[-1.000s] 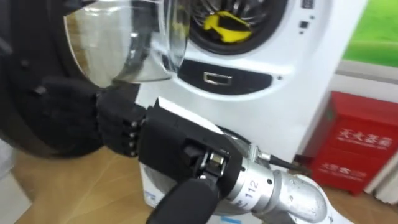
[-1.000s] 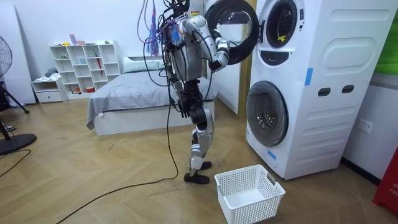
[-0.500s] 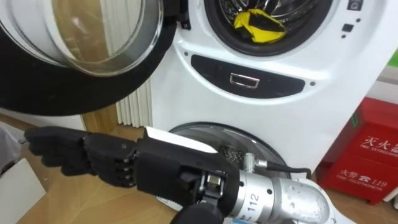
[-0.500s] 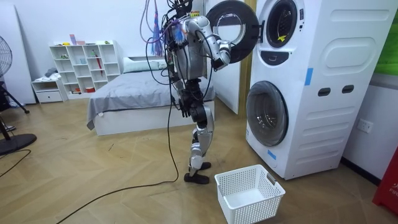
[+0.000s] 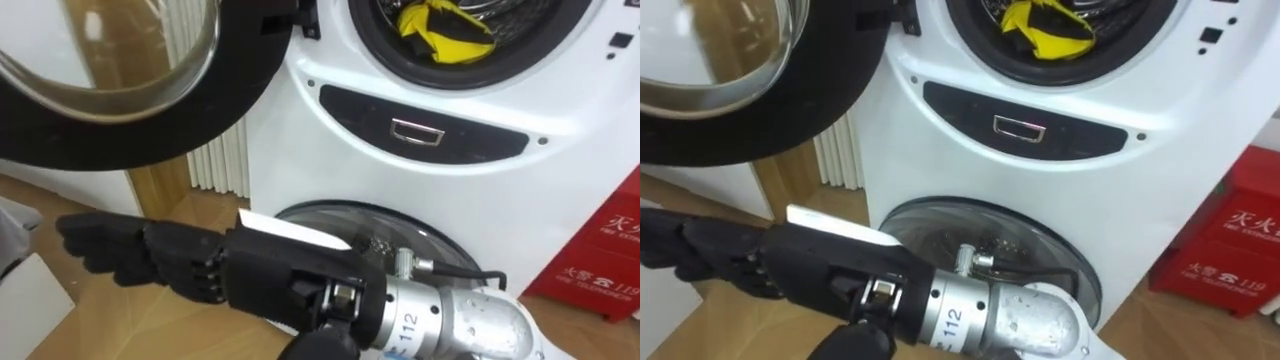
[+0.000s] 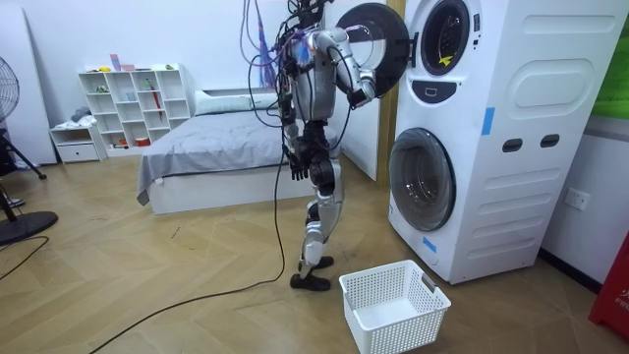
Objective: Pick clothes from washing machine
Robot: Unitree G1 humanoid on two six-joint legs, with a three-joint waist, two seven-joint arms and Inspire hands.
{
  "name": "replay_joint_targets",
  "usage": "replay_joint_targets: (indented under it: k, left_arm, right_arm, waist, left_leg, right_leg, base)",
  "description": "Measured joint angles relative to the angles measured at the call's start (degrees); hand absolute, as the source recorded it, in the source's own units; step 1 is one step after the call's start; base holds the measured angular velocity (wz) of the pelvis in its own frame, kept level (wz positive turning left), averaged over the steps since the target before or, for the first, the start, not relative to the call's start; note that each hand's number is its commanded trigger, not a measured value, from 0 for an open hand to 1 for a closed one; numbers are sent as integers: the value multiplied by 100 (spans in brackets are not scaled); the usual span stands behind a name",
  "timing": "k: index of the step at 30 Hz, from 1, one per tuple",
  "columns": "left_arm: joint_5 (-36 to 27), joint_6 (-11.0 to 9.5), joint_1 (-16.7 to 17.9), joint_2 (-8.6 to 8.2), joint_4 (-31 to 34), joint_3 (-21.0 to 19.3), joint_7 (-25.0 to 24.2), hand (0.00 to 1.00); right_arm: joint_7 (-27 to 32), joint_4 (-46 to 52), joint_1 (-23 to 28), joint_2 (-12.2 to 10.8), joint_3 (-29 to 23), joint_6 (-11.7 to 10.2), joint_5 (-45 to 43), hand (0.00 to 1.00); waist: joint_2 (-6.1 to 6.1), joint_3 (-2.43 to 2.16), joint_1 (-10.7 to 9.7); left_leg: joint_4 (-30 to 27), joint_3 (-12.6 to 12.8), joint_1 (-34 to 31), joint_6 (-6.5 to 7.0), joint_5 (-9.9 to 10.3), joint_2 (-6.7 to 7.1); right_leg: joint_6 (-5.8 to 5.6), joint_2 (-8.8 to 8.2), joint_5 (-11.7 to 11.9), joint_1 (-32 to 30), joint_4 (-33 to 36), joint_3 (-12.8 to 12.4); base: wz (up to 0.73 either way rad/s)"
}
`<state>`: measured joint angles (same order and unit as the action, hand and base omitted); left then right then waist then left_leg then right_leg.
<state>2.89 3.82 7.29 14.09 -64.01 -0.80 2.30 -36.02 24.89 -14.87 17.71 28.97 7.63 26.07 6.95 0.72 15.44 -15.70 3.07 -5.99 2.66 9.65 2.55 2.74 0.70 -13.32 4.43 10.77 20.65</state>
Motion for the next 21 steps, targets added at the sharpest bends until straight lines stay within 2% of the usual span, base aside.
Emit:
replay_joint_targets:
  k: [4,8,10,11,15,17,18,19,20,21]
  left_arm:
    - [-11,-7,107,-28,-16,-64,11,0]
    - [-29,16,106,-110,-15,-368,83,0]
    - [-96,72,122,-127,-16,-375,101,0]
    - [-118,99,123,-128,-27,-375,120,0]
    - [-241,88,138,-144,-33,-388,333,0]
    - [-228,83,142,-209,-19,-516,399,0]
    - [-229,89,147,-248,0,-550,437,0]
    - [-228,92,145,-273,17,-588,451,0]
    - [-224,93,127,-302,32,-591,461,0]
    - [-229,93,116,-343,34,-589,469,0]
  right_arm:
    - [102,-2,64,149,-225,-3,-563,0]
    - [325,-31,669,451,-852,-4,-1661,0]
    - [392,-120,802,605,-1074,41,-2047,0]
    - [435,-164,827,643,-1214,100,-2232,0]
    - [722,-235,835,664,-1679,121,-2456,0]
    - [897,-235,826,642,-1973,123,-2463,0]
    - [1065,-223,812,593,-2157,123,-2479,0]
    - [1170,-213,805,545,-2253,123,-2502,0]
    - [1371,-208,794,424,-2411,123,-2544,0]
    - [1561,-208,780,308,-2510,123,-2610,0]
  waist:
    - [-58,41,-119]
    - [-90,33,-293]
    - [-87,5,-366]
    - [-96,9,-462]
    - [-124,6,-714]
    - [-159,3,-763]
    - [-155,-20,-807]
    - [-164,-19,-832]
    - [-189,-15,-862]
    - [-201,-34,-898]
  left_leg:
    - [130,26,241,37,21,48]
    - [211,6,373,87,47,99]
    - [213,47,380,99,54,109]
    - [213,84,389,103,54,109]
    - [254,142,512,105,53,112]
    - [300,157,579,107,54,111]
    - [297,166,580,108,54,110]
    - [297,168,578,108,54,110]
    - [297,169,579,109,54,108]
    - [300,199,585,111,52,101]
  right_leg:
    - [1,-20,1,158,-17,-264]
    - [3,-47,2,225,-32,-438]
    - [3,-59,2,242,-32,-492]
    - [3,-67,2,242,-33,-504]
    - [4,-71,3,326,-33,-638]
    - [4,-71,3,354,-31,-654]
    - [4,-73,3,358,-29,-637]
    - [3,-73,3,357,-28,-636]
    - [3,-73,3,355,-28,-638]
    - [3,-73,3,348,-24,-652]
  base:
    - [-4]
    - [1]
    - [-11]
    - [-13]
    - [-11]
    - [-10]
    - [-10]
    - [0]
    - [0]
    - [-5]
